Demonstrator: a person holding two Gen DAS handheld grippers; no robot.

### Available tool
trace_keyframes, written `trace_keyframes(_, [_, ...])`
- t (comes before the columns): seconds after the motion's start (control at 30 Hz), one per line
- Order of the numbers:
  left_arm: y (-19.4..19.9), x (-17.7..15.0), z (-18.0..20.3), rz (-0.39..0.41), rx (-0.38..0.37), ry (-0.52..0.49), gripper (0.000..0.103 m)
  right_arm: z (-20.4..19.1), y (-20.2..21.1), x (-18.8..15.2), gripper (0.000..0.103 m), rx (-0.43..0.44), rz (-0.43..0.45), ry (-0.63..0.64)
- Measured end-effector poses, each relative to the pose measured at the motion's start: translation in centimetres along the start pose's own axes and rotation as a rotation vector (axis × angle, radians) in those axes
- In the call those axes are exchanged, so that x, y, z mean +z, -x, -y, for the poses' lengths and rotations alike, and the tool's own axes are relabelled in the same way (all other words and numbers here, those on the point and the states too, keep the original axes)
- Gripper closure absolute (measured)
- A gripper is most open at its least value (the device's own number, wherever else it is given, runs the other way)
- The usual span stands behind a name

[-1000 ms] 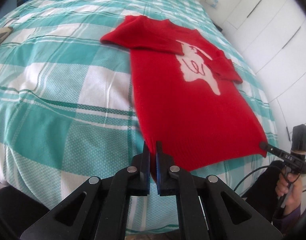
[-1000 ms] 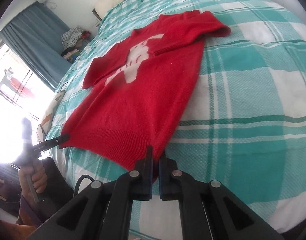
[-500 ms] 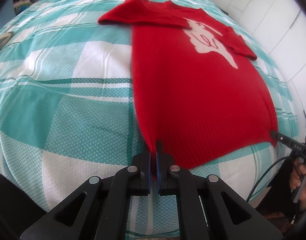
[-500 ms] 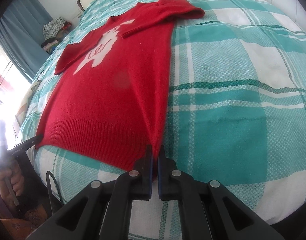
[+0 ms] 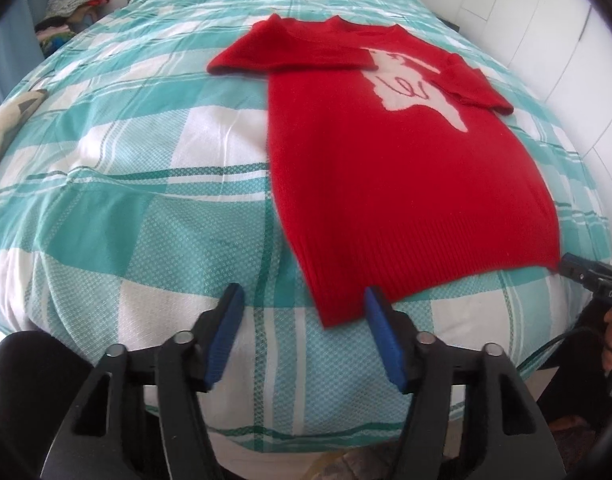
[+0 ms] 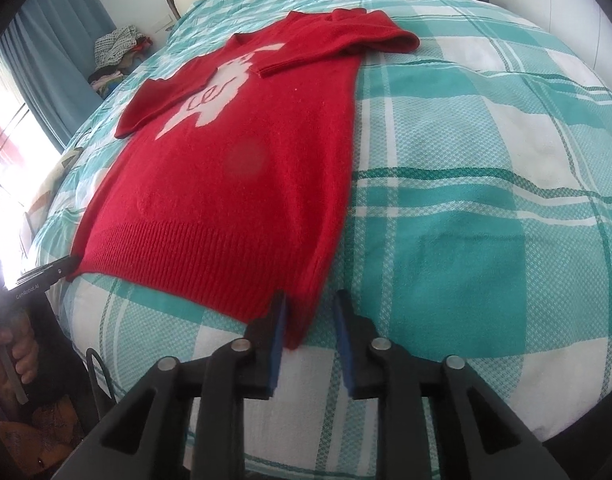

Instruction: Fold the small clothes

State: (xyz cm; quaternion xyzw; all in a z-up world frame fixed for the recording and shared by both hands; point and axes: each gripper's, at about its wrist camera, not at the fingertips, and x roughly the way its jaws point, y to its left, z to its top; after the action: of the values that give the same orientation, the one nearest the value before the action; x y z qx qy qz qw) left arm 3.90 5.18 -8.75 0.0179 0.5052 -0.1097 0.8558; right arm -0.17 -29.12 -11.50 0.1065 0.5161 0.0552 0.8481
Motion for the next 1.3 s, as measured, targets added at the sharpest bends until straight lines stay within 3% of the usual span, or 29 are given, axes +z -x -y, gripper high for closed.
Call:
trace_keyframes(0.03, [0.9,0.0,-0.1,0.017,0.020,-0.001,0.024,0.1,0.7,0.0,0.051,-0.036,-0.006,0.027])
trace_keyframes(0.17, [4.7,2.7,-0.4,0.139,0.042,0.013,0.022,0.2,4.4,2.0,0.051,-0.328,0.077,0.210])
trace_keyframes(0.23, [5.9,5.0,-0.2,0.221,0.022,0.023,0.010,0.1,5.9,4.6,0.050,-0.402,0.156,0.273])
trace_keyframes(0.37, [4.6,9.0,0.9,0.349,0.044,0.058,0.008,-2.1,5.6,10.7,0.041,-0.329,0.288,0.372])
trace_keyframes(0.47, [1.3,9.5,1.0,0.387,0.048,0.090,0.008,-4.7,1.7,14.9,0.041,-0.204,0.282,0.459])
trace_keyframes(0.57, [-2.0,8.0,0.7,0.367,0.044,0.106,0.008,-7.1,-3.3,17.7,0.041,-0.149,0.239,0.543])
trace_keyframes(0.63, [-3.7,7.9,0.7,0.283,0.074,0.096,0.011,-8.1,-6.5,19.0,0.042,-0.133,0.193,0.568])
trace_keyframes(0.73, [-3.9,7.8,1.1,0.296,0.081,0.069,0.011,-8.3,-10.8,20.4,0.042,-0.139,0.154,0.566])
trace_keyframes(0.8, [-3.9,8.0,1.3,0.300,0.085,0.061,0.011,-7.4,-13.0,20.9,0.044,-0.125,0.121,0.519])
trace_keyframes(0.83, [-4.0,8.0,1.4,0.296,0.084,0.063,0.011,-6.7,-13.1,21.2,0.065,-0.111,0.128,0.476])
trace_keyframes(0.9, [-4.2,8.0,1.3,0.285,0.075,0.071,0.011,-4.6,-11.7,22.1,0.094,-0.066,0.155,0.364])
trace_keyframes(0.93, [-4.3,8.0,1.2,0.278,0.070,0.075,0.011,-3.0,-10.4,22.6,0.095,-0.026,0.180,0.291])
trace_keyframes(1.07, [-4.6,8.0,0.8,0.262,0.054,0.103,0.011,5.2,-3.7,24.3,0.095,-0.007,0.305,0.035])
trace_keyframes(1.2, [-5.0,7.9,0.4,0.249,0.051,0.132,0.011,15.5,2.3,23.2,0.095,-0.090,0.405,-0.199])
trace_keyframes(1.3, [-5.4,7.7,0.2,0.234,0.046,0.153,0.011,22.2,4.1,20.8,0.095,-0.135,0.433,-0.376])
